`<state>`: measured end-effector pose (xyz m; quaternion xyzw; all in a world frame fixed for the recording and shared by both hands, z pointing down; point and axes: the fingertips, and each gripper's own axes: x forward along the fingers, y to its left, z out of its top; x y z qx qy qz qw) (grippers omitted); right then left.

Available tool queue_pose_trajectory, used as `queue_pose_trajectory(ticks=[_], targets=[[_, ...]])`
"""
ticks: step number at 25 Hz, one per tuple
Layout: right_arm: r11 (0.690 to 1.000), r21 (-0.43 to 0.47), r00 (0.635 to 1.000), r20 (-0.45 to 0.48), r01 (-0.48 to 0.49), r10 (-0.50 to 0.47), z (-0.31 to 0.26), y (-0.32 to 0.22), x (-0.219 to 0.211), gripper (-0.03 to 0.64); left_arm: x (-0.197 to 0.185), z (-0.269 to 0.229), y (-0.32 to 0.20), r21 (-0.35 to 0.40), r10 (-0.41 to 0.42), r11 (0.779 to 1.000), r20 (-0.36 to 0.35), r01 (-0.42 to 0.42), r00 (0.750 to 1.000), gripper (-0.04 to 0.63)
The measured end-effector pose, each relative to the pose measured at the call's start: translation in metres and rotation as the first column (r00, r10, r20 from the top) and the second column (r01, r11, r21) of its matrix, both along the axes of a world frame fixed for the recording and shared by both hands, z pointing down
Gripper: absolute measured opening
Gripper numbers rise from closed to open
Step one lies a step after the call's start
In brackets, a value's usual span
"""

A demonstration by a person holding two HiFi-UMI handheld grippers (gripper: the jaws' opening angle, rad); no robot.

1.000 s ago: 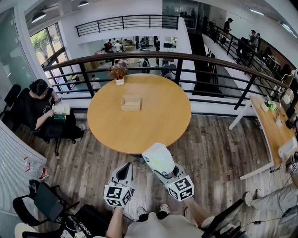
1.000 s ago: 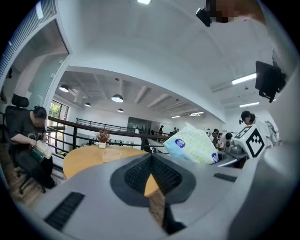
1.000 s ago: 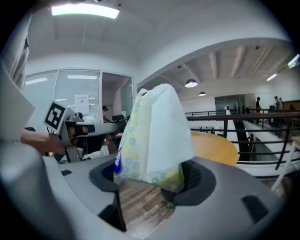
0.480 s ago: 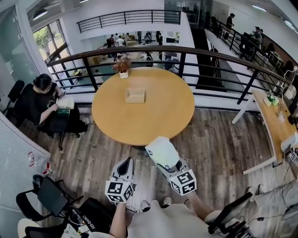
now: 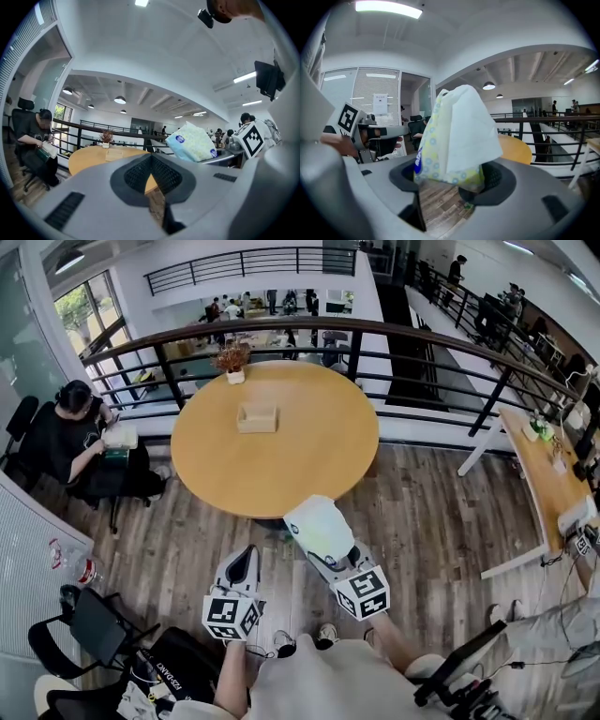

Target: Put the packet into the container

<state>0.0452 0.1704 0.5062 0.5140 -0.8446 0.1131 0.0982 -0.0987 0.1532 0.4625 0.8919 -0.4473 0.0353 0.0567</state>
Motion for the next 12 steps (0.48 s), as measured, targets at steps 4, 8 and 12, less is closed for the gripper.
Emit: queue_pose_trajectory(ticks=[4, 8, 12], targets=[[1.0, -0.007, 1.0, -0.002, 0.006, -0.006, 0.003, 0.001, 0.009, 0.307, 0.007, -0.001, 0.001, 0.004, -0.023, 1.0, 0.003, 0.023, 1.0, 0.006], [0.999, -0.033, 1.0, -0.002, 0.024, -0.024, 0.013, 0.004, 0.018, 0.307, 0.024, 0.001, 0.007, 0.006, -0.017, 1.0, 0.028, 0.017, 0.999, 0.005], [0.998, -0.054, 0.999, -0.004, 0.034, -0.034, 0.02, -0.001, 0.025, 0.307, 0.035, 0.002, 0.009, 0.01, -0.023, 1.0, 0.048, 0.023, 0.999, 0.005]])
